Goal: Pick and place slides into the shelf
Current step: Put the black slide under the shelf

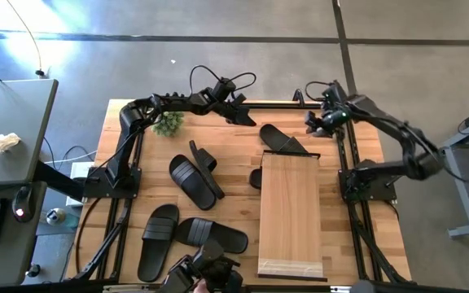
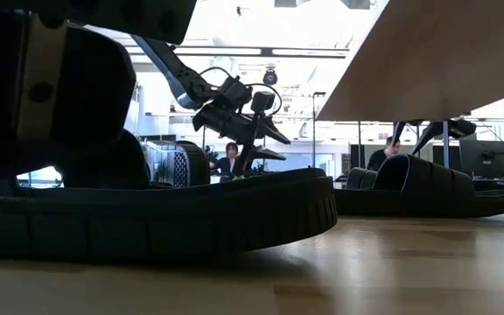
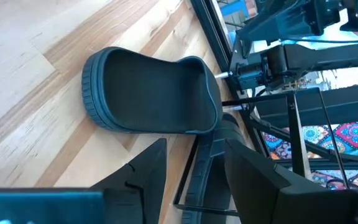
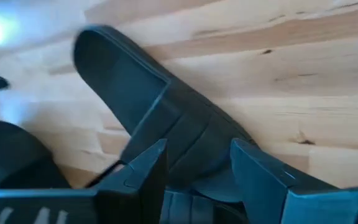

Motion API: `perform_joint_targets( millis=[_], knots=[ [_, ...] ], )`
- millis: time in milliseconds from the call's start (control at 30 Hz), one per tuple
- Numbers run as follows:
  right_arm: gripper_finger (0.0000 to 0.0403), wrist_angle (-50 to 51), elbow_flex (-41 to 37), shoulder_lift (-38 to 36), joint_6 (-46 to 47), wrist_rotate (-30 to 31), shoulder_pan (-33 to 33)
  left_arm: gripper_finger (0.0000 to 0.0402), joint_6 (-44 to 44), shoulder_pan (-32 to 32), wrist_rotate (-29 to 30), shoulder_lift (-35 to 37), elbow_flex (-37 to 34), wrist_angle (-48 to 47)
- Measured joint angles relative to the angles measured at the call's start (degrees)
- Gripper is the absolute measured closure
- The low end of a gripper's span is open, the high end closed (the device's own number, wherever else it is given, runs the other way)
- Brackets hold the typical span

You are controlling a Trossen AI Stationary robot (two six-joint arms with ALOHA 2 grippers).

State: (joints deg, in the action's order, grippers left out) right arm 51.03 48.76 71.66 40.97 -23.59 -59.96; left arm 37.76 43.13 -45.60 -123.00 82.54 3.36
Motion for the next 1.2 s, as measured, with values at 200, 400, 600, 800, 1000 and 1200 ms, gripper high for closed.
perform_joint_targets(
  millis=[200,400,600,800,1000,1200],
  knots=[
    [0.0238,9.1,2.2,7.4,-6.8,0.0,0.1,0.0257,0.0,0.0,-0.2,0.0,0.0,0.0],
    [0.0238,10.1,1.8,10.4,-11.3,2.1,0.3,0.0257,0.0,0.0,-0.2,0.0,0.0,0.0],
    [0.0238,12.9,1.8,12.5,-15.1,4.5,2.9,0.0257,-0.1,0.0,0.0,0.0,0.0,0.0],
    [0.0238,11.3,1.8,15.3,-16.0,7.2,5.9,0.0257,-0.2,0.0,0.2,0.0,0.0,0.0],
    [0.0238,5.1,1.8,17.2,-15.7,7.3,8.4,0.0257,-0.2,0.0,0.2,0.0,0.0,0.0],
    [0.0238,2.3,1.7,18.5,-15.2,7.6,8.8,0.0257,-0.2,0.0,0.4,0.0,0.0,0.0]
  ],
)
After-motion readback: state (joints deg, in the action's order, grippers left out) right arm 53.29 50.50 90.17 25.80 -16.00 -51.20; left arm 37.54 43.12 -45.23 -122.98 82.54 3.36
